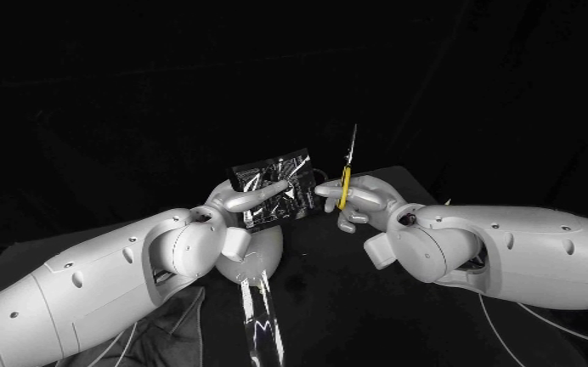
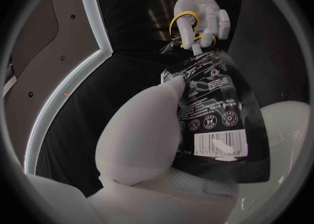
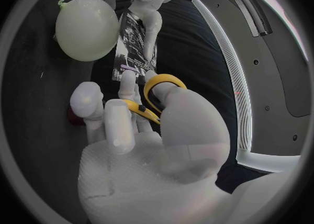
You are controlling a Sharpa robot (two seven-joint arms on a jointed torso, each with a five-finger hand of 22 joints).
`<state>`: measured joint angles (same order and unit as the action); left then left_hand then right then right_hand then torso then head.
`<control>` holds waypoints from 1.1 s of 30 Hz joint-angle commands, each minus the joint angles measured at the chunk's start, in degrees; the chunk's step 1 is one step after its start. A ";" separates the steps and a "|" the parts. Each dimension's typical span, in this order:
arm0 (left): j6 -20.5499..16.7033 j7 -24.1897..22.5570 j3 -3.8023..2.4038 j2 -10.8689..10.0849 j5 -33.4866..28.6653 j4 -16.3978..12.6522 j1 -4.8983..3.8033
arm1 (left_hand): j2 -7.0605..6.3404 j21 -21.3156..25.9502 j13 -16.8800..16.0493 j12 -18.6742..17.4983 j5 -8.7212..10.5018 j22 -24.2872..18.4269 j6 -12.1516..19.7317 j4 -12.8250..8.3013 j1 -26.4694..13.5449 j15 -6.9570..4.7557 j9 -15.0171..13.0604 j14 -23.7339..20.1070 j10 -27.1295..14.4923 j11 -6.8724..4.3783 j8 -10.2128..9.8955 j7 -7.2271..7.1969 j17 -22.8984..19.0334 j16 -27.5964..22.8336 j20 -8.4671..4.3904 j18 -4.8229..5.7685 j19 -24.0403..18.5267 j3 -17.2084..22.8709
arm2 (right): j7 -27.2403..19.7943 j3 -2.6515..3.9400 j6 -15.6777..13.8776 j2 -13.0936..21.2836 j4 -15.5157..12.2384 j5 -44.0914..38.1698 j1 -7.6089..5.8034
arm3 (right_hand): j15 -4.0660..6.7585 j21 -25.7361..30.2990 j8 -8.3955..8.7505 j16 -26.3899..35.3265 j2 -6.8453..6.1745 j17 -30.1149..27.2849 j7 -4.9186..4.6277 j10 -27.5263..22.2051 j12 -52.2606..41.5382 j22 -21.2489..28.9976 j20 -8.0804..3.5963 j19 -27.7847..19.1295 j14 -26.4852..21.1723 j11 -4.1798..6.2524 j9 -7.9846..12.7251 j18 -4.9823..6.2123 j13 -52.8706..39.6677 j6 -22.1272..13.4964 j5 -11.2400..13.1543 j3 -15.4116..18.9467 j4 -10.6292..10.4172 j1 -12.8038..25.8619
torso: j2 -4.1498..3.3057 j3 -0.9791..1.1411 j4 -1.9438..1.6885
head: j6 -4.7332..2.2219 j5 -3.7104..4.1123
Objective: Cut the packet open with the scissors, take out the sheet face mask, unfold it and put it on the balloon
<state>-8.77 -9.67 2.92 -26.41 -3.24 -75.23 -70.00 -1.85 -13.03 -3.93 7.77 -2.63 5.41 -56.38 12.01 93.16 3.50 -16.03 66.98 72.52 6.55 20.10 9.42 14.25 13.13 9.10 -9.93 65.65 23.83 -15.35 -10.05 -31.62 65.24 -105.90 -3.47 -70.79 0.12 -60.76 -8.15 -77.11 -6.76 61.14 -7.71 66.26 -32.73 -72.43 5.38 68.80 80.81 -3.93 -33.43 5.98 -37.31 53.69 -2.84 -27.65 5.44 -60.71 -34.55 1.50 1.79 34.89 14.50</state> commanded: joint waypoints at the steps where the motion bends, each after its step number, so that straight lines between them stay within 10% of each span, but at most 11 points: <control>1: -1.66 -0.96 -0.11 0.33 0.51 0.34 -0.21 | -0.01 -0.23 0.13 -0.40 -0.19 0.08 -0.12 -0.12 -0.66 -0.01 -2.12 0.45 1.47 -1.10 0.36 -0.19 0.14 0.30 -0.12 -0.57 0.37 0.69 | -1.70 -0.21 4.07 1.12 -0.63 -2.14 0.57 | 0.51 0.73 0.44 0.24 -0.92 -0.34 -0.36 0.81 2.59 0.39 0.12 -0.63 -0.79 0.91 0.18 1.14 1.94 0.11 0.18 0.63 -0.25 -0.15 | 0.00 0.04 0.10 | 0.28 0.21; 13: 0.49 -0.32 -0.21 0.90 0.49 1.44 -0.89 | -0.60 -0.41 0.17 -0.69 -0.19 0.09 -0.15 -0.44 -1.17 -0.08 -2.40 0.57 1.74 -1.17 0.71 -0.27 0.34 0.32 -0.23 -0.56 0.56 1.36 | -1.88 -0.81 5.97 3.00 -3.16 -7.23 6.33 | 0.21 1.66 1.63 0.07 -1.90 -0.61 -0.46 3.09 10.41 0.86 0.58 -0.59 -1.03 0.46 0.96 1.27 8.43 1.25 -0.03 3.35 -1.84 -0.99 | 0.09 0.17 0.33 | 1.23 0.79; 20: 1.64 0.42 -0.22 0.64 0.47 1.01 -1.00 | -0.67 -0.44 0.18 -0.75 -0.20 0.09 -0.14 -0.50 -1.27 -0.09 -2.45 0.58 1.79 -1.17 0.76 -0.28 0.37 0.32 -0.24 -0.55 0.59 1.52 | -1.86 -0.85 5.43 2.76 -4.62 -10.52 9.75 | 1.67 -2.76 2.28 -1.66 -2.10 2.54 0.77 13.00 7.11 -1.70 -0.56 3.32 1.37 2.14 1.31 0.40 7.36 1.17 -0.62 4.75 -1.61 -2.89 | 0.04 0.17 0.27 | 2.12 1.14; 28: 3.05 1.44 -0.22 0.31 0.49 0.57 -1.02 | -0.74 -0.48 0.18 -0.81 -0.20 0.09 -0.13 -0.53 -1.36 -0.10 -2.49 0.60 1.83 -1.18 0.80 -0.28 0.40 0.31 -0.25 -0.55 0.63 1.65 | 0.67 -0.86 6.18 2.63 -5.26 -14.35 11.79 | 3.23 -6.44 -1.31 -4.54 -2.39 9.33 2.56 21.22 -24.93 -3.89 -2.11 6.62 4.60 3.79 -0.39 -0.48 -21.84 4.06 -0.41 8.93 -2.88 -2.21 | 0.03 0.10 0.16 | 3.28 1.28; 33: 4.01 2.03 -0.22 0.26 0.54 0.62 -1.03 | -0.74 -0.48 0.18 -0.81 -0.20 0.09 -0.13 -0.53 -1.36 -0.10 -2.49 0.60 1.83 -1.18 0.80 -0.28 0.40 0.31 -0.25 -0.55 0.63 1.65 | 4.02 -0.86 8.82 2.56 -5.24 -18.36 12.31 | 2.84 -4.86 -0.83 -3.88 -3.36 8.40 2.03 20.01 -26.17 -3.02 -2.02 5.68 4.24 3.15 -0.47 -0.22 -23.60 1.04 0.05 12.21 -4.60 0.33 | 0.05 0.08 0.14 | 3.74 1.48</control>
<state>-7.18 -8.27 2.78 -26.21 -2.84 -74.47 -70.91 -2.75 -13.25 -3.71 7.08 -2.62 5.45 -56.16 11.30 92.26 3.41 -16.04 67.28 73.31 6.15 20.61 9.20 14.60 13.12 8.91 -9.79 65.84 25.16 -14.19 -10.94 -26.34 67.88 -111.00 -16.65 -58.57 3.08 -65.64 -9.27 -81.06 -10.01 69.59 -5.42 72.81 -35.59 -74.96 3.42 74.82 83.85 -3.91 -33.84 6.57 -60.77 55.77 -3.08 -15.67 0.94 -61.03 -34.50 1.60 1.95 38.39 15.83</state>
